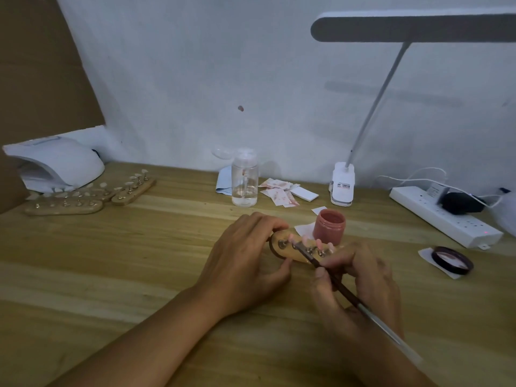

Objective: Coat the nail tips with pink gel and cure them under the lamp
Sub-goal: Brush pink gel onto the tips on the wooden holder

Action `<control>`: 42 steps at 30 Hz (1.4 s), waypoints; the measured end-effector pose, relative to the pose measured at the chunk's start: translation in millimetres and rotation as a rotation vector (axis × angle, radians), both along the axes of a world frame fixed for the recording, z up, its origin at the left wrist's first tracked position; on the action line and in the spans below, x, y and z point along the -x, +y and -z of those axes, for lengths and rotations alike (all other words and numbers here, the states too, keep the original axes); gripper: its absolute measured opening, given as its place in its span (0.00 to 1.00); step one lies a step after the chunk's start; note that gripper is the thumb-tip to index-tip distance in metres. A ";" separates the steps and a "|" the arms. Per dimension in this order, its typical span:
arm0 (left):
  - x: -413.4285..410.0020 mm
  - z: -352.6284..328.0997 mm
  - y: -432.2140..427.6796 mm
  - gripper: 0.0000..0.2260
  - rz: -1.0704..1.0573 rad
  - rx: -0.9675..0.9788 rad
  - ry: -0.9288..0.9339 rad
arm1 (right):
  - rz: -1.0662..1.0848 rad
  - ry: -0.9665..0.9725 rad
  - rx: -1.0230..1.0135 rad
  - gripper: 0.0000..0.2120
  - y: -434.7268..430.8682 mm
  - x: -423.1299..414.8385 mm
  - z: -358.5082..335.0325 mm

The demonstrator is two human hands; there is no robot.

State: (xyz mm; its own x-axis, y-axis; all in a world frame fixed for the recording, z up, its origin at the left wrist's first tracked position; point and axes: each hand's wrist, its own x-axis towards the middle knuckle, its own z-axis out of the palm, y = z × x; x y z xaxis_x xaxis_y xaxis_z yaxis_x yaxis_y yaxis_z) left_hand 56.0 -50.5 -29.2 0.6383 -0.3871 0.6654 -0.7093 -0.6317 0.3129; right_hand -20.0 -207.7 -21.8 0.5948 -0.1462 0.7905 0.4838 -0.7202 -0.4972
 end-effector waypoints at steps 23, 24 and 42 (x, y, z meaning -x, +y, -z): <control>-2.6 2.2 -0.5 0.18 -0.013 -0.012 0.024 | -0.004 -0.083 0.074 0.02 -2.5 -0.5 1.9; -2.7 2.3 -0.5 0.18 -0.014 -0.012 0.020 | 0.006 -0.073 0.050 0.05 -2.5 -0.8 1.5; -1.7 0.4 0.1 0.19 -0.019 -0.027 0.045 | 0.039 -0.036 0.174 0.05 -4.4 -2.4 4.7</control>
